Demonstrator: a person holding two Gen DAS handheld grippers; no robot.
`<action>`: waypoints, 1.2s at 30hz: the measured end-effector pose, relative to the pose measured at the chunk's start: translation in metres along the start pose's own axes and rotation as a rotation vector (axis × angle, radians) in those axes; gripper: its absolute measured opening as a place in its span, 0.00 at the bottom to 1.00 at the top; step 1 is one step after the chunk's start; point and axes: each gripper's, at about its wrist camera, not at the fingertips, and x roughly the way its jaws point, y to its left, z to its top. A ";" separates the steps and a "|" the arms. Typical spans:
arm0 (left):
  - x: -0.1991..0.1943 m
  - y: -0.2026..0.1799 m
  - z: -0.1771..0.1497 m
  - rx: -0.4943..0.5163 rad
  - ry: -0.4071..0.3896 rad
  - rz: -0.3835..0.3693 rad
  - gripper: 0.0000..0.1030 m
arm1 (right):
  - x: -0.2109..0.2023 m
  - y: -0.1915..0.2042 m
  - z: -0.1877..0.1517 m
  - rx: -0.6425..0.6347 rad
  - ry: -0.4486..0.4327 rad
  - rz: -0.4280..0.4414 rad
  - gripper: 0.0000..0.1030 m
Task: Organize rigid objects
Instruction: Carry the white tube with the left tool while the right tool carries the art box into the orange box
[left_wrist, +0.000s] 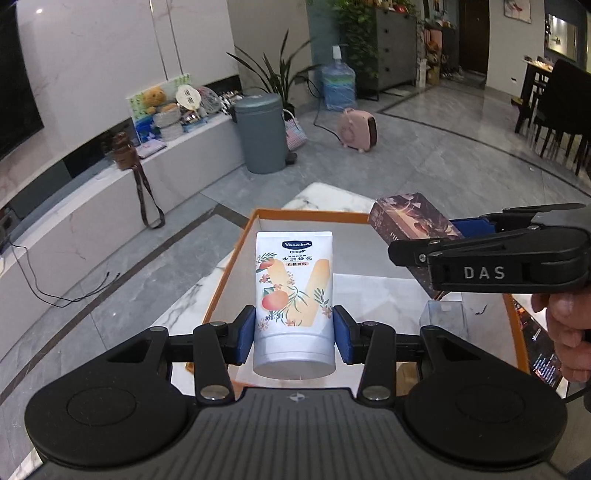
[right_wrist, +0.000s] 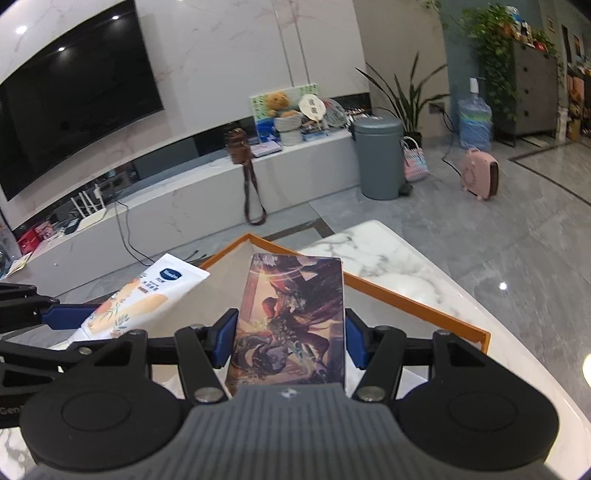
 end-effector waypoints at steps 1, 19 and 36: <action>0.005 0.002 0.001 -0.002 0.008 -0.004 0.48 | 0.003 0.000 0.001 0.005 0.008 -0.005 0.59; 0.078 0.004 -0.002 0.127 0.226 -0.064 0.48 | 0.067 0.010 -0.009 0.062 0.257 -0.033 0.59; 0.105 0.007 -0.025 0.224 0.393 -0.027 0.48 | 0.104 0.031 -0.029 0.155 0.411 0.042 0.59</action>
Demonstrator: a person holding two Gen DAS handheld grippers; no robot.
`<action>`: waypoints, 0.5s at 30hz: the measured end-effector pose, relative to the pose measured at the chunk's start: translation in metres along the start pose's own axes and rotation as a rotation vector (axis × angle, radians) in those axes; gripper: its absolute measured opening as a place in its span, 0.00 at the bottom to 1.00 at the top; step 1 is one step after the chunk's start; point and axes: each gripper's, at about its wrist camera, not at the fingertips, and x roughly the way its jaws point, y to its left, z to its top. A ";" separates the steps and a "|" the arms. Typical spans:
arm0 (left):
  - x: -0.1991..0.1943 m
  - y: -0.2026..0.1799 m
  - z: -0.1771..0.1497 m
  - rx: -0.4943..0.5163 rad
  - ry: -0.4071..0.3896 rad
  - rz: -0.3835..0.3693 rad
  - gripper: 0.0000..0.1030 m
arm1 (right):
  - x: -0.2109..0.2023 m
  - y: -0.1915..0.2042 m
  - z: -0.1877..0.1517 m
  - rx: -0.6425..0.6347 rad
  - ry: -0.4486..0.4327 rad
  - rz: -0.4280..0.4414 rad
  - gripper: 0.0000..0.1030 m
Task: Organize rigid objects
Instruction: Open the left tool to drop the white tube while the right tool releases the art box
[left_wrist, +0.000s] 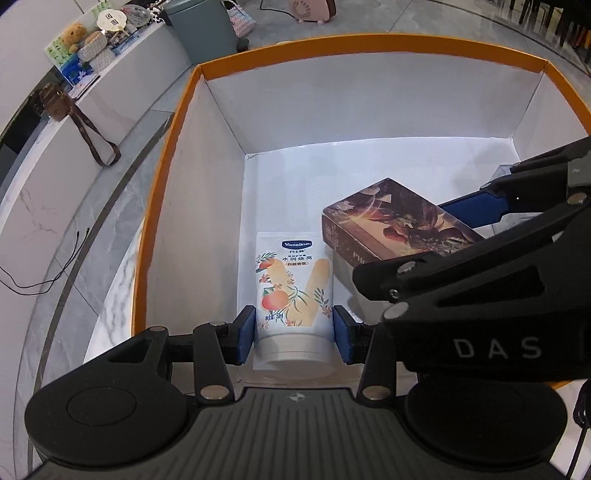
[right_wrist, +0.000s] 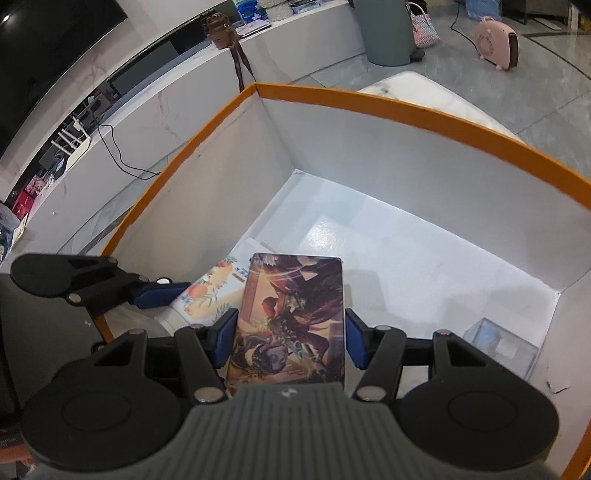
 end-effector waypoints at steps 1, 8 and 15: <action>0.000 -0.001 0.000 0.005 0.004 0.002 0.48 | 0.001 0.000 0.000 0.007 0.004 -0.003 0.59; 0.004 -0.006 0.003 0.007 0.021 0.011 0.49 | 0.004 0.001 0.001 0.012 0.025 -0.004 0.59; 0.002 -0.002 0.008 -0.006 0.051 -0.014 0.59 | 0.004 -0.004 0.005 0.049 0.032 0.030 0.71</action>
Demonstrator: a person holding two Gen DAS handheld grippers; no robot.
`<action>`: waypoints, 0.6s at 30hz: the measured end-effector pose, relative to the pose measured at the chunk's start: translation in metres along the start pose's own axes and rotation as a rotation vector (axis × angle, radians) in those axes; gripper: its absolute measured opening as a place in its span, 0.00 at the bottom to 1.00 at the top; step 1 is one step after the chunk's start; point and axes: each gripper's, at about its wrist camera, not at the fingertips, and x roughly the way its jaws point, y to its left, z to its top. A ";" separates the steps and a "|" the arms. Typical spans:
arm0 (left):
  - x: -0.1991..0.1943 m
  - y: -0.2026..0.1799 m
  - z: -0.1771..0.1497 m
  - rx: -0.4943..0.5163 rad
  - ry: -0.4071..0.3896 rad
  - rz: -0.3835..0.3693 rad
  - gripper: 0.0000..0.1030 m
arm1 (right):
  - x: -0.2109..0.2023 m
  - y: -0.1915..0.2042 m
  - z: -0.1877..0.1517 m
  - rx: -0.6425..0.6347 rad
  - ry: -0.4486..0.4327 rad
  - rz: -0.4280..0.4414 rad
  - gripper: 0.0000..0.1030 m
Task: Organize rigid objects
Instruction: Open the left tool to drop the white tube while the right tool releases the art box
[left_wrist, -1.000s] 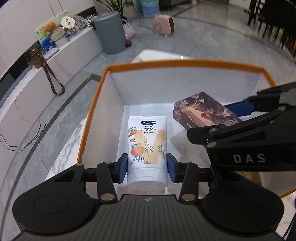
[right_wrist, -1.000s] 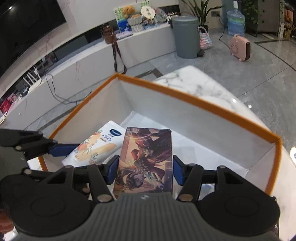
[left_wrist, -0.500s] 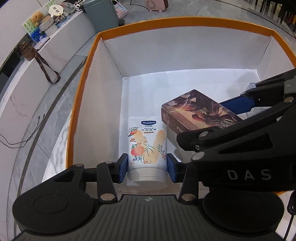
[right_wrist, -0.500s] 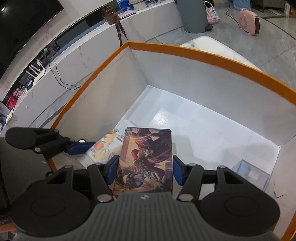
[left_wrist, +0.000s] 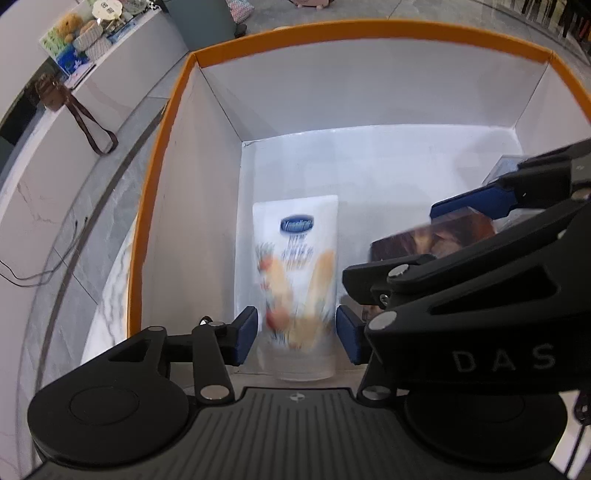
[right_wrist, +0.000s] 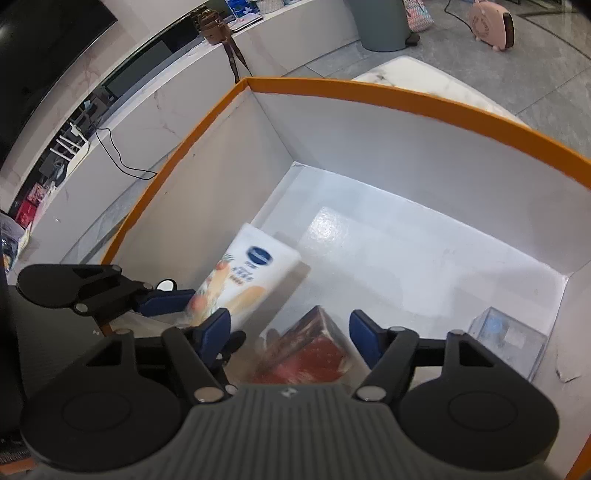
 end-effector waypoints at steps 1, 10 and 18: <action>-0.002 0.001 0.001 0.000 -0.004 -0.004 0.62 | -0.001 0.000 0.001 -0.002 -0.002 0.000 0.71; -0.025 -0.001 0.007 -0.002 -0.041 0.037 0.68 | -0.023 -0.002 0.002 -0.009 -0.051 0.025 0.70; -0.042 -0.003 0.003 -0.022 -0.071 0.039 0.68 | -0.053 -0.015 0.004 -0.056 -0.113 -0.050 0.70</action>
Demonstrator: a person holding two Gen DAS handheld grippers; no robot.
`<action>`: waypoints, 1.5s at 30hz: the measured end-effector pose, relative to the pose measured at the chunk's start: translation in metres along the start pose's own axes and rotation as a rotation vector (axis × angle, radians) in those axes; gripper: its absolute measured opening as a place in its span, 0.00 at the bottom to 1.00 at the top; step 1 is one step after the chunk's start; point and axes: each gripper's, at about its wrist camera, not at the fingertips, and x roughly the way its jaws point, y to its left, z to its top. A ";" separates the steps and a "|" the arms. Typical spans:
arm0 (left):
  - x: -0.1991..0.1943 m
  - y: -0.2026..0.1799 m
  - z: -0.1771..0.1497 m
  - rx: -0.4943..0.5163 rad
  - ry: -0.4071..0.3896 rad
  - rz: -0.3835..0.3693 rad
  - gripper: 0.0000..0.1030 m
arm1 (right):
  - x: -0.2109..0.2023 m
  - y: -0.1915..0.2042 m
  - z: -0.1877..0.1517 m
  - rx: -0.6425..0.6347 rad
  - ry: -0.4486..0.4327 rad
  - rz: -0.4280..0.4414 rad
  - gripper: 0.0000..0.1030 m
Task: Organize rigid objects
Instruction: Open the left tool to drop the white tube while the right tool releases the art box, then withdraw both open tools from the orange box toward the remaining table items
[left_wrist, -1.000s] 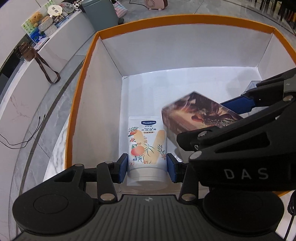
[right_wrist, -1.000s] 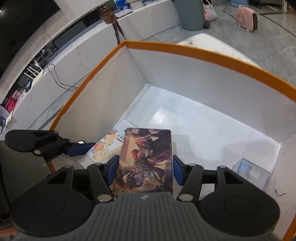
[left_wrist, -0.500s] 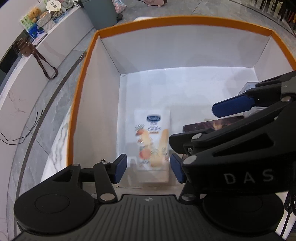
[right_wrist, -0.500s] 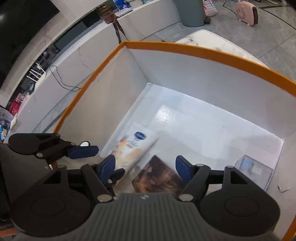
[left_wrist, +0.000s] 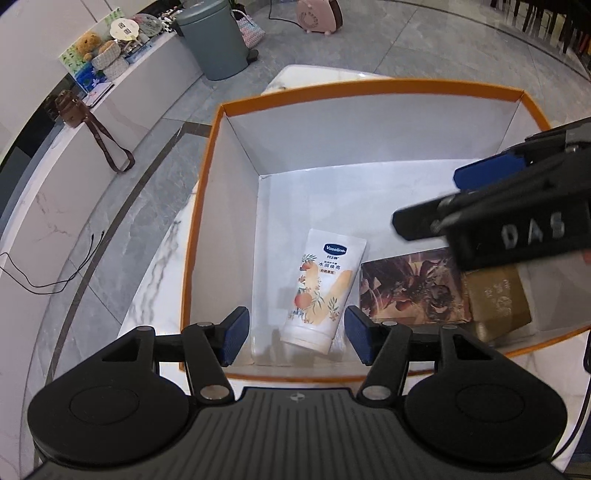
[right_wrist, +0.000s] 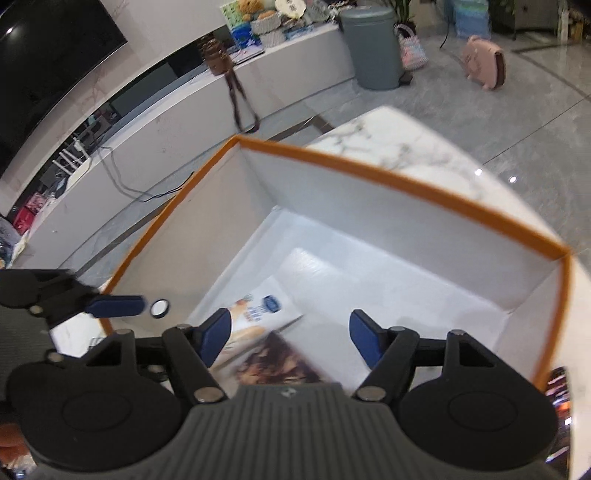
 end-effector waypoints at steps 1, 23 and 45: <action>-0.002 0.000 0.000 -0.007 -0.004 -0.002 0.68 | -0.003 -0.002 0.000 0.001 -0.006 -0.002 0.70; -0.065 0.013 -0.055 -0.132 -0.074 0.051 0.68 | -0.058 0.026 -0.018 -0.112 -0.107 0.041 0.70; -0.097 0.026 -0.193 -0.363 -0.105 0.067 0.68 | -0.100 0.099 -0.098 -0.477 -0.205 0.179 0.70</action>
